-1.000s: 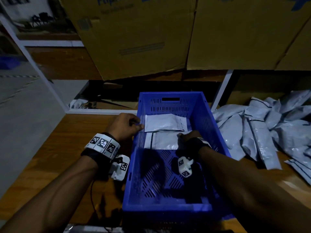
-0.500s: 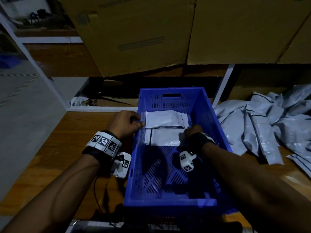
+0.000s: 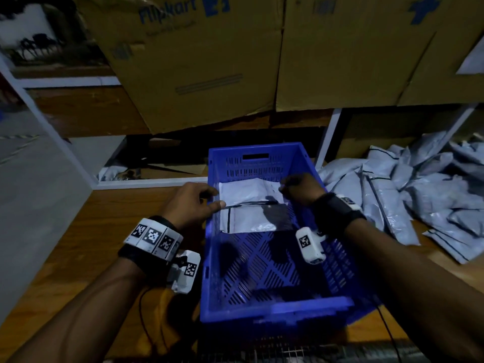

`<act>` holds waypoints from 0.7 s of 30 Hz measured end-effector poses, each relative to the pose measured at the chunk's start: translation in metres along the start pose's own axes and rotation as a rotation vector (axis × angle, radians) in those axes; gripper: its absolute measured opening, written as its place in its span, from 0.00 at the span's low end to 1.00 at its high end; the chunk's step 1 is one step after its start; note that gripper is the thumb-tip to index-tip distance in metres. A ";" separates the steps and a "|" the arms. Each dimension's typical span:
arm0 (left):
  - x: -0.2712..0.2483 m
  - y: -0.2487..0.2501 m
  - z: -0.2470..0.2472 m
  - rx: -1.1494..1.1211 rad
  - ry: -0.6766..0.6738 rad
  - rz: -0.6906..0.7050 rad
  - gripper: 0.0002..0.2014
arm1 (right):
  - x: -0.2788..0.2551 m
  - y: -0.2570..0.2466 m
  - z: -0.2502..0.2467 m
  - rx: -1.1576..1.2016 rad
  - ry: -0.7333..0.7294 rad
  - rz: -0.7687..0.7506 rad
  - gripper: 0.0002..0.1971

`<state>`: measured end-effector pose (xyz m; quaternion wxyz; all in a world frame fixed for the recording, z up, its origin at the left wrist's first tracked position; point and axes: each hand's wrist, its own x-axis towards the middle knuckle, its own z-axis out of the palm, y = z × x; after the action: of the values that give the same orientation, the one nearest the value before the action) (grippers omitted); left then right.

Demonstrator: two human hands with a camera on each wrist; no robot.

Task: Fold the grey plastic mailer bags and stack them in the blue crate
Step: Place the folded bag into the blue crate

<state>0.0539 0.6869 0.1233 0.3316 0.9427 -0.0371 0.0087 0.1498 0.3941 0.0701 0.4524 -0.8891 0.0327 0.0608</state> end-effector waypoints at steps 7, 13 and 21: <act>-0.074 0.058 -0.018 -0.095 0.229 0.122 0.27 | -0.080 -0.024 -0.079 0.191 -0.014 -0.193 0.05; -0.125 0.177 0.030 -0.143 0.207 0.173 0.18 | -0.126 0.041 -0.152 0.236 -0.025 -0.262 0.06; -0.136 0.307 0.181 -0.284 0.169 0.245 0.12 | -0.169 0.205 -0.252 0.168 0.024 -0.098 0.05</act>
<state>-0.1060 0.3440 0.1682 0.4596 0.8708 -0.1242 0.1225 -0.0209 0.0708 0.0762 0.5275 -0.8492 -0.0002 0.0251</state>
